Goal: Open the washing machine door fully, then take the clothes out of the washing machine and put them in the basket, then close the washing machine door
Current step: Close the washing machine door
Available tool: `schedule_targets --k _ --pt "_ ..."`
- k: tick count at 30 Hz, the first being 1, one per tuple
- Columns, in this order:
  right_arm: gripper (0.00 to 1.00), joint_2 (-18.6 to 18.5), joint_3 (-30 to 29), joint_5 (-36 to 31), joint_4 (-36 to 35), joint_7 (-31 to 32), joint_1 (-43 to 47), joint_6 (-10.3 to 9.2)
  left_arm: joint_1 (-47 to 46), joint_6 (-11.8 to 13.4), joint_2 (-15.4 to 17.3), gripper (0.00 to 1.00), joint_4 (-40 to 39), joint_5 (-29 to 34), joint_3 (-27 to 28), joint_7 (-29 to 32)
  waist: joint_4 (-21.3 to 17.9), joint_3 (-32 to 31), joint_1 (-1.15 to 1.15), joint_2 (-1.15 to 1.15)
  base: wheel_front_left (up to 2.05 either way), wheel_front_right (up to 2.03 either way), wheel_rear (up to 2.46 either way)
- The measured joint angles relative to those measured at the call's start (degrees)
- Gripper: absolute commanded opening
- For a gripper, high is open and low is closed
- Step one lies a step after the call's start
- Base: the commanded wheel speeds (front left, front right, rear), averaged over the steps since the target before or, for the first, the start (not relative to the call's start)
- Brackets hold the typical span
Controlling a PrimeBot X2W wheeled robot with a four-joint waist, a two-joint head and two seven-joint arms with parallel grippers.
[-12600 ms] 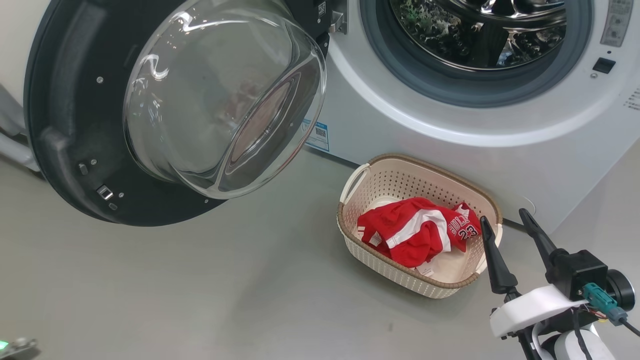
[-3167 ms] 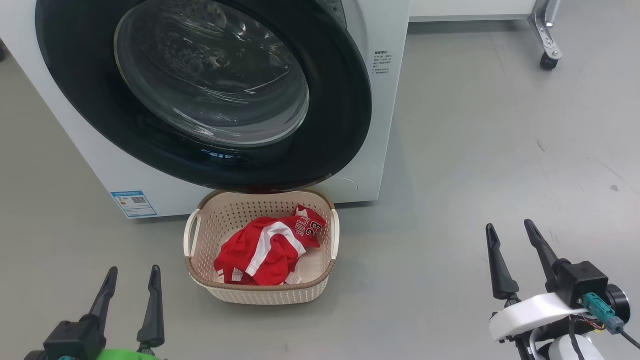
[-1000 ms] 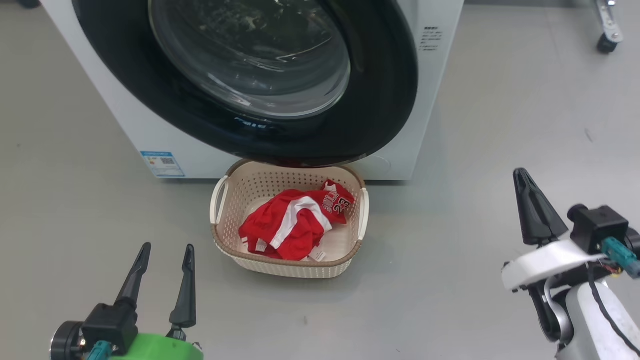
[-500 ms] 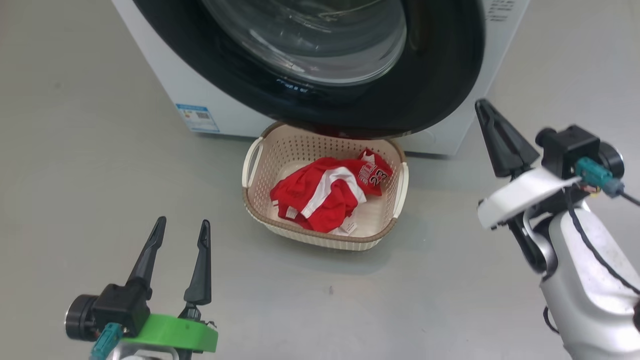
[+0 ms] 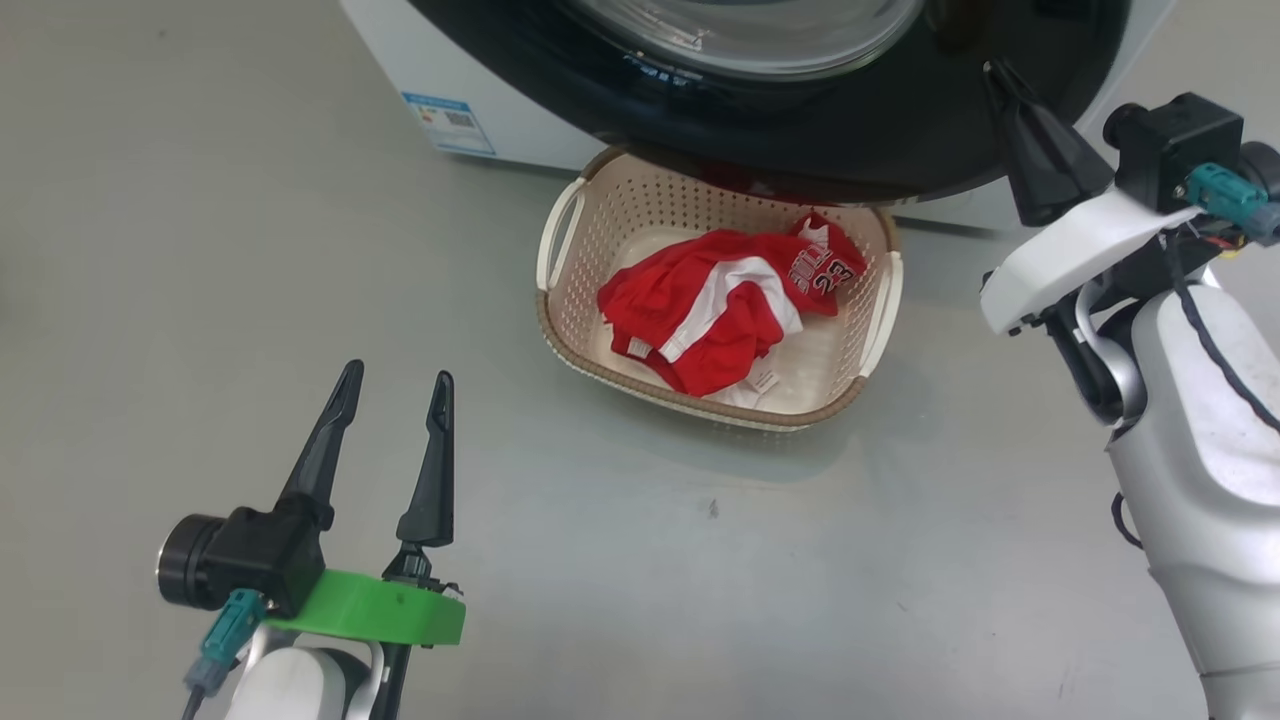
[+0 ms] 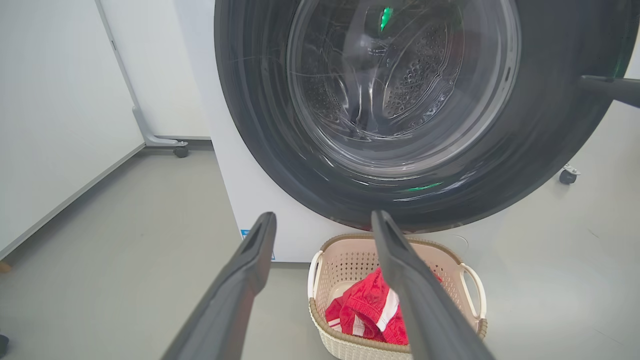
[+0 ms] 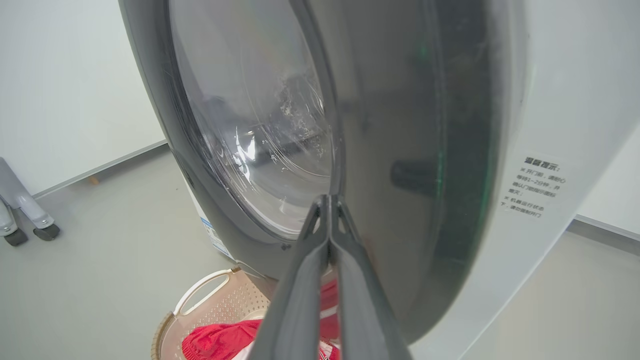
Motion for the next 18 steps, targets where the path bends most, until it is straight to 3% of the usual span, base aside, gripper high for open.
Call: schedule_targets --k 18 --pt "0.00 -2.2 -0.5 1.2 8.2 -0.3 -6.3 0.48 -3.7 -0.1 -0.6 1.00 1.3 -0.5 -0.3 -0.2 4.1 4.5 0.00 0.00 0.00 0.00 0.00"
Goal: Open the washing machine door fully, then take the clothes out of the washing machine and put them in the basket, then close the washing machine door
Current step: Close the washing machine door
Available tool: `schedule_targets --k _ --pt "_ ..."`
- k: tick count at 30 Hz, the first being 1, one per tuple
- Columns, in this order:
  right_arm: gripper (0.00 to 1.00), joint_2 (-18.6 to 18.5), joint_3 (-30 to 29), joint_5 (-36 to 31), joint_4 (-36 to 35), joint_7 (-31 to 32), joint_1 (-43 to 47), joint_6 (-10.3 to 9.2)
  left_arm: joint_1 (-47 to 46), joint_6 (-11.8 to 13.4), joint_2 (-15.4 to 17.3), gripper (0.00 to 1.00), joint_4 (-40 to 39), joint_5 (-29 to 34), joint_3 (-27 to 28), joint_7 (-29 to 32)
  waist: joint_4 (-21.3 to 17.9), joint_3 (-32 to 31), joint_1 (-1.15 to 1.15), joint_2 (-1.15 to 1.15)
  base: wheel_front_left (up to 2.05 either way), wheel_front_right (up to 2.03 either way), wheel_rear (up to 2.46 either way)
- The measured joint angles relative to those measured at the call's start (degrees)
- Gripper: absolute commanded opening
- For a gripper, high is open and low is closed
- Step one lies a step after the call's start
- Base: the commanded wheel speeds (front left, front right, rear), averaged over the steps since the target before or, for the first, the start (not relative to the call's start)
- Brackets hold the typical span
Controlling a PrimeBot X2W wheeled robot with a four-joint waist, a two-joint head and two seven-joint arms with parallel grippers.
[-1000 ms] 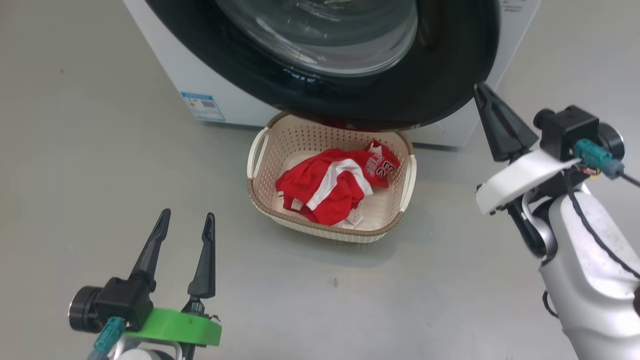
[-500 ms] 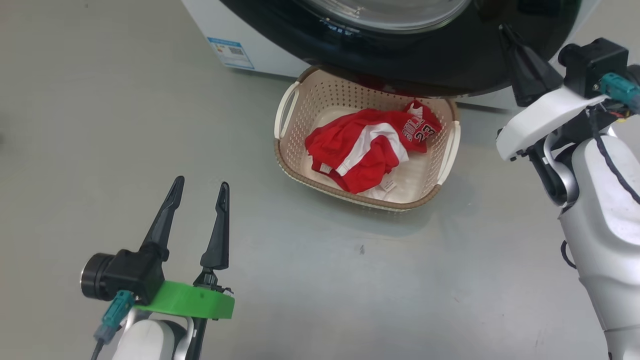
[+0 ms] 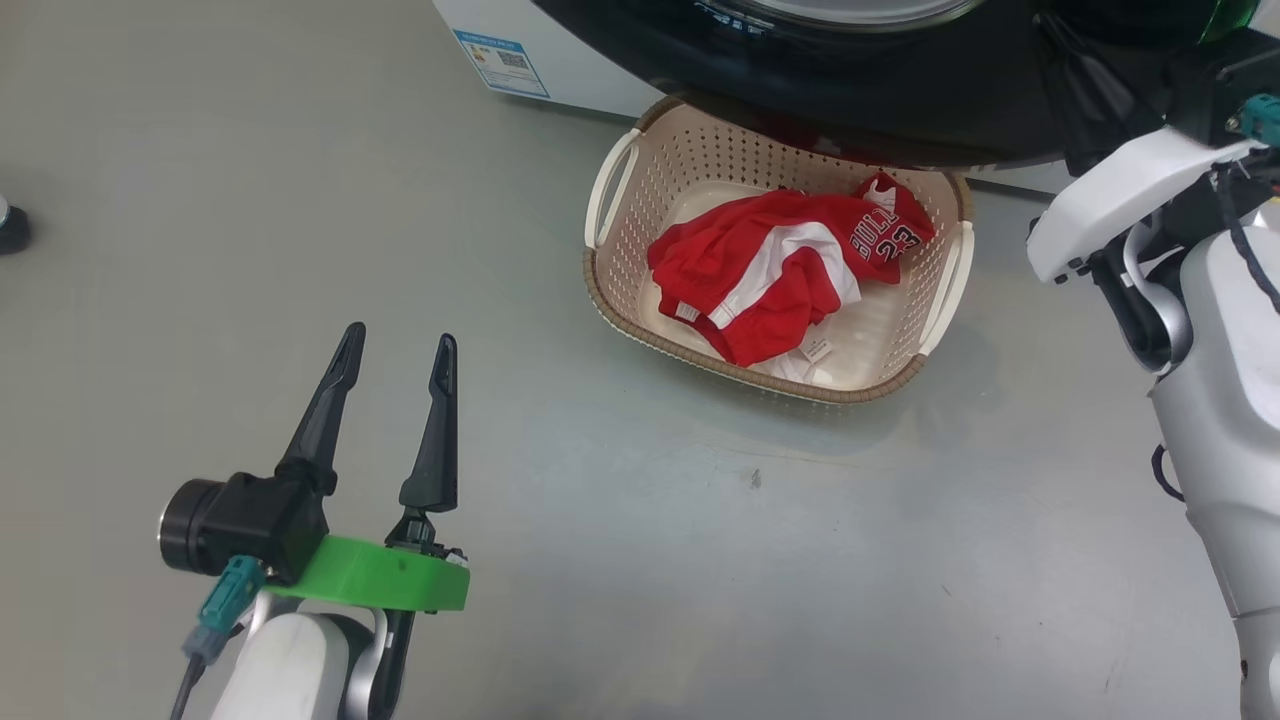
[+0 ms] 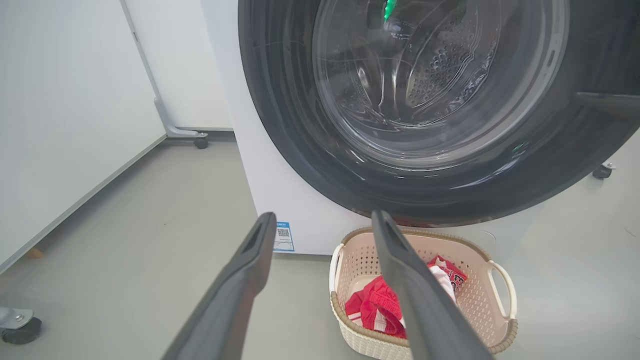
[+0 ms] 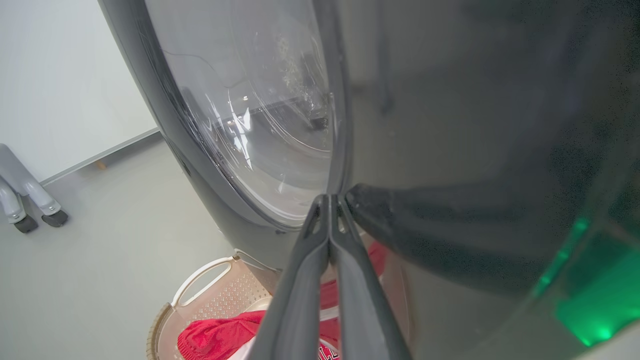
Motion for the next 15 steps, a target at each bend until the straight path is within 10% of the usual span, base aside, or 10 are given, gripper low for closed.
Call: schedule_targets --k 15 --pt "0.00 -3.3 -3.4 0.4 4.6 -1.0 -8.5 0.48 -2.7 -0.2 -0.4 1.00 -0.4 -0.9 -0.6 0.0 2.2 2.5 0.00 0.00 0.00 0.00 0.00"
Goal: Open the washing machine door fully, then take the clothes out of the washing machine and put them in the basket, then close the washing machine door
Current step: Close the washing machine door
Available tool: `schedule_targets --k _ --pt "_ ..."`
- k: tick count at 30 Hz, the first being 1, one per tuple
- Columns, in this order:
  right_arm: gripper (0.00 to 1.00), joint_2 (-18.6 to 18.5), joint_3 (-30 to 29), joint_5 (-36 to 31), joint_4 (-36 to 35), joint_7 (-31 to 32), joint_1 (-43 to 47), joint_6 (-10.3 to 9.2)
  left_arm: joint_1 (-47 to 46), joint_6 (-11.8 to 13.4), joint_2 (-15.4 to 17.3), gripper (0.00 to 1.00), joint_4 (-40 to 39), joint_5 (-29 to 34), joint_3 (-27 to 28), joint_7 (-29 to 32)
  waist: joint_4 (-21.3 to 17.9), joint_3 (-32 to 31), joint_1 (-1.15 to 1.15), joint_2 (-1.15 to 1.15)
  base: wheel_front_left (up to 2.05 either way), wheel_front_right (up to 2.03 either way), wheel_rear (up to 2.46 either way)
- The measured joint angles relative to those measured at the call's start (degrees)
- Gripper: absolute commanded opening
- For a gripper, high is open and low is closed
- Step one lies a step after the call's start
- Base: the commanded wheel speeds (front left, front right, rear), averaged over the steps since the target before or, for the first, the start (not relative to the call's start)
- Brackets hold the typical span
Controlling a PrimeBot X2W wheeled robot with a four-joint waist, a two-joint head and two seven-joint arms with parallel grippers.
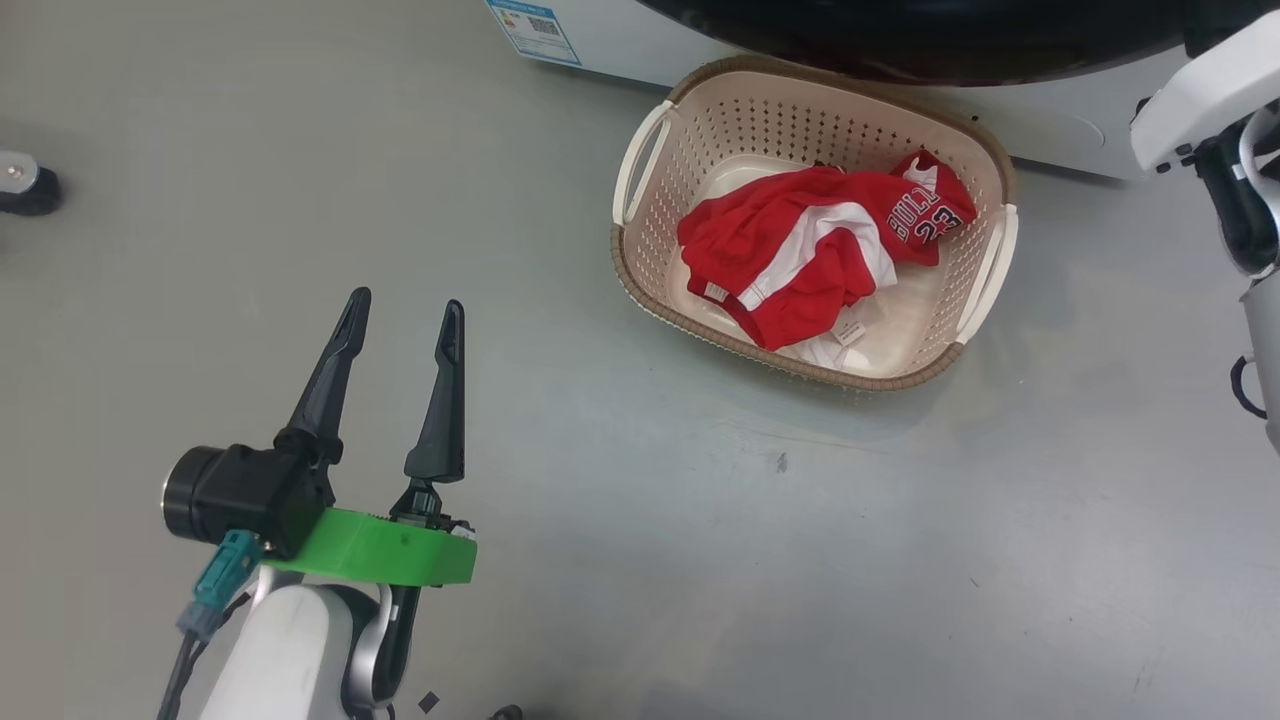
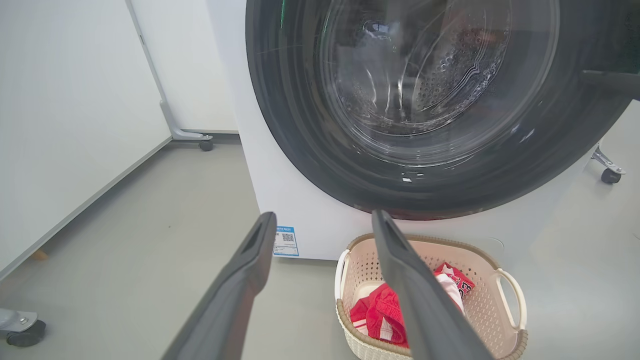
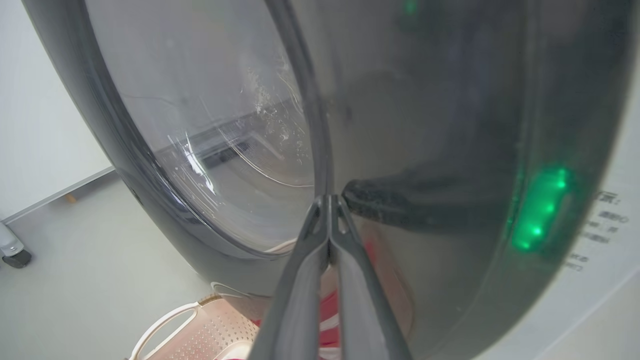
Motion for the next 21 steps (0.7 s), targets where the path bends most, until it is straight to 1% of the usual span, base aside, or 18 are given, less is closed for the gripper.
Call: schedule_targets --k 7,11,13,15,21 --pt "0.00 -0.4 -1.0 0.0 2.5 -1.7 -2.4 -0.15 -0.2 0.0 0.0 1.00 0.0 -0.6 -0.2 0.0 0.7 0.5 0.00 0.00 0.00 0.00 0.00" --pt "0.00 -0.7 -1.9 0.0 3.6 -3.1 -3.5 -1.14 -0.2 0.0 -0.1 1.00 0.0 -1.1 -0.5 0.0 1.0 0.6 0.00 0.00 0.00 0.00 0.00" --pt "0.00 -0.7 -2.2 0.0 4.3 -3.6 -3.7 -1.15 -0.3 0.1 -0.1 1.00 0.0 -1.5 -0.6 0.0 1.1 0.6 0.00 0.00 0.00 0.00 0.00" --pt "0.00 -0.7 -2.4 0.0 4.8 -4.3 -3.9 -1.80 -0.4 0.2 -0.1 1.00 0.0 -1.6 -0.7 0.0 1.1 0.6 0.00 0.00 0.00 0.00 0.00" --pt "0.00 -0.6 -2.0 -0.1 6.4 -5.6 -4.4 -1.81 -0.5 0.4 -0.1 1.00 0.0 -1.7 -0.8 0.0 1.1 0.4 0.00 0.00 0.00 0.00 0.00"
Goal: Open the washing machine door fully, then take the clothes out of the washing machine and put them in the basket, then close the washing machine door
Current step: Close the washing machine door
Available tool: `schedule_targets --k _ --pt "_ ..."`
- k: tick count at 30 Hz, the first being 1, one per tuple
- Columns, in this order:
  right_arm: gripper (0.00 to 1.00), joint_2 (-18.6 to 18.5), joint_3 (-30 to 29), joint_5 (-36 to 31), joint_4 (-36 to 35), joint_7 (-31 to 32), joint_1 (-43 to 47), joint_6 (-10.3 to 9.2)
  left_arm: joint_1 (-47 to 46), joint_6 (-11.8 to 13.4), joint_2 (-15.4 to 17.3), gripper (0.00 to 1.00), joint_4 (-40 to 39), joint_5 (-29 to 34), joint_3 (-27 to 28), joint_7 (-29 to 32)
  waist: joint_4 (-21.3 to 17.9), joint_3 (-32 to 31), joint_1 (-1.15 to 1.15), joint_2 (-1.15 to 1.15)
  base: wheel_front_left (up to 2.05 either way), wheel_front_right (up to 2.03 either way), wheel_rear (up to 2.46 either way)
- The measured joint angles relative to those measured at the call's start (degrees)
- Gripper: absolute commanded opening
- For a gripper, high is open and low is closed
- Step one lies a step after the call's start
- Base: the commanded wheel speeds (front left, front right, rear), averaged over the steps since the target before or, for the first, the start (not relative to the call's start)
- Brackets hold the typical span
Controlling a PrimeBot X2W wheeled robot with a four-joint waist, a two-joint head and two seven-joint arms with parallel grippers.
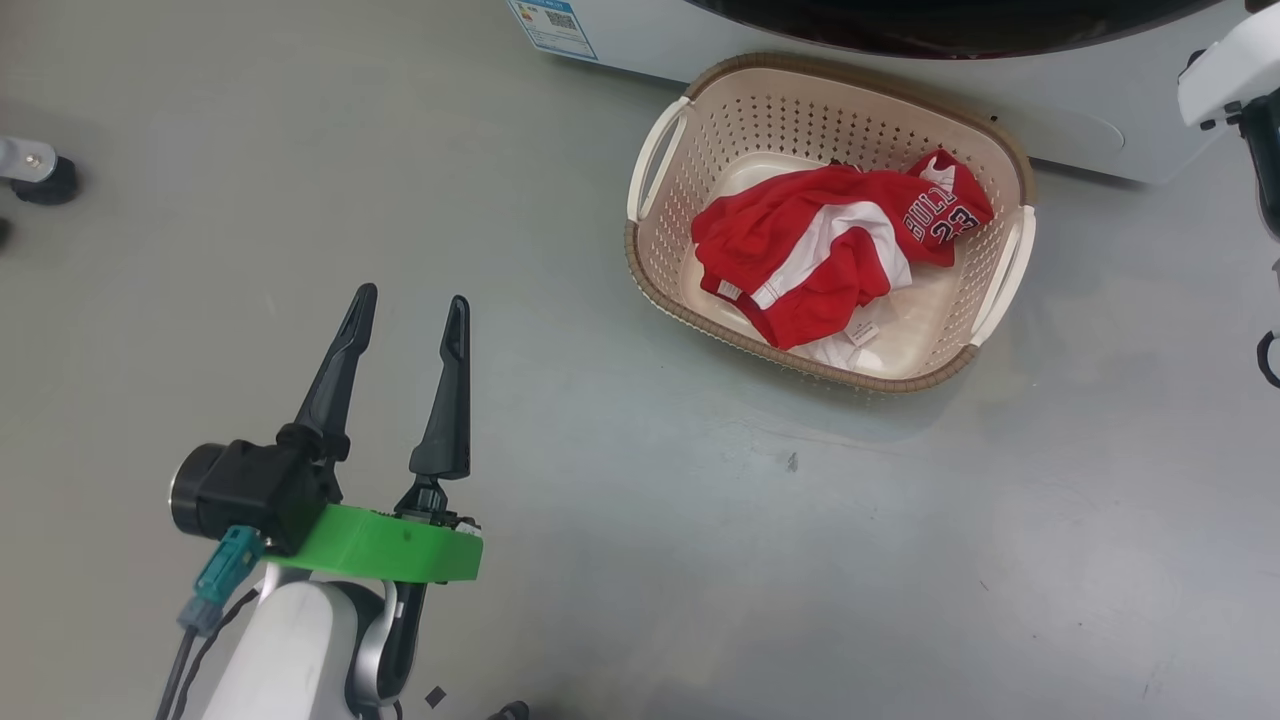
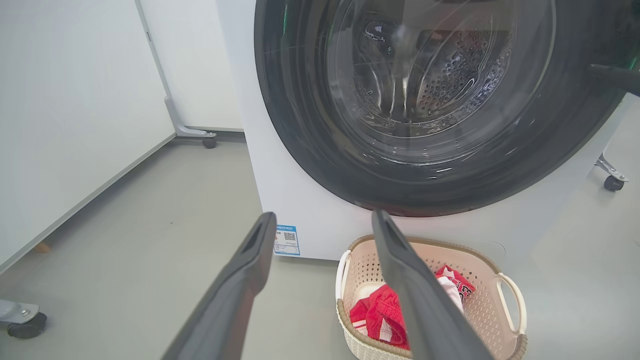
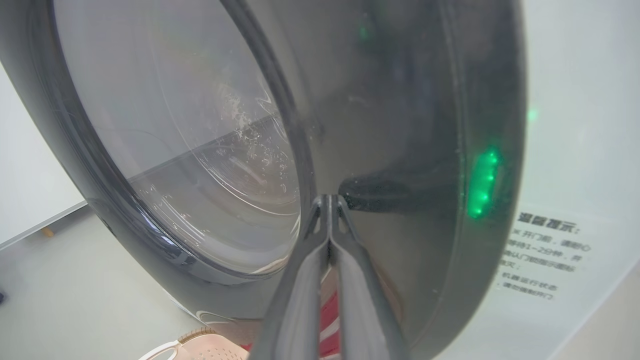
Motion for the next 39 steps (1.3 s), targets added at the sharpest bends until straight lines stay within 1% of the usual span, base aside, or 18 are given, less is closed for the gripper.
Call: schedule_targets --k 5,9,16,22,23,24,26,31,34,39 --pt "0.00 0.3 1.1 -0.2 1.3 -1.4 0.0 0.00 -0.3 0.2 0.0 1.00 0.2 -0.1 0.0 0.0 -0.2 -0.5 0.00 0.00 0.00 0.00 0.00" --pt "0.00 1.5 2.0 -0.1 1.8 -2.8 1.4 0.24 -0.3 0.5 0.0 1.00 0.7 0.1 0.4 0.0 -0.6 -1.4 0.00 0.00 0.00 0.00 0.00" --pt "0.00 4.1 2.1 1.2 1.3 -5.1 7.4 0.33 -0.2 0.5 0.0 1.00 1.6 1.8 1.4 0.0 -2.1 -3.2 0.00 0.00 0.00 0.00 0.00" --pt "0.00 6.0 2.5 1.3 -1.2 -5.8 13.2 0.42 -0.1 0.5 0.0 1.00 2.1 2.7 2.7 0.0 -4.4 -4.8 0.00 0.00 0.00 0.00 0.00" --pt "0.02 6.4 2.4 1.4 -1.7 -5.9 14.1 0.42 -0.1 0.5 0.0 1.00 2.2 2.8 2.9 0.0 -4.8 -5.0 0.00 0.00 0.00 0.00 0.00" --pt "0.33 6.8 2.3 1.5 -2.1 -6.0 15.1 0.42 0.0 0.5 0.0 1.00 2.3 2.9 3.1 0.0 -5.3 -5.3 0.00 0.00 0.00 0.00 0.00" --pt "1.00 7.4 2.0 1.8 -2.7 -6.0 17.0 0.38 0.1 0.5 0.0 1.00 2.6 3.4 3.2 0.0 -6.2 -5.9 0.00 0.00 0.00 0.00 0.00" --pt "1.00 8.0 1.4 1.8 -5.0 -6.0 21.5 -0.33 1.1 0.4 0.2 1.00 3.4 3.7 3.7 0.0 -8.5 -7.8 0.00 0.00 0.00 0.00 0.00" --pt "1.00 8.3 0.6 1.5 -7.7 -6.0 23.5 -1.30 2.3 0.0 0.8 1.00 4.1 3.8 3.8 0.0 -9.9 -8.9 0.00 0.00 0.00 0.00 0.00" --pt "1.00 9.4 -0.5 1.5 -10.4 -6.0 27.7 -2.13 4.0 -0.1 1.5 1.00 5.3 4.3 4.3 0.0 -12.3 -10.9 0.00 0.00 0.00 0.00 0.00"
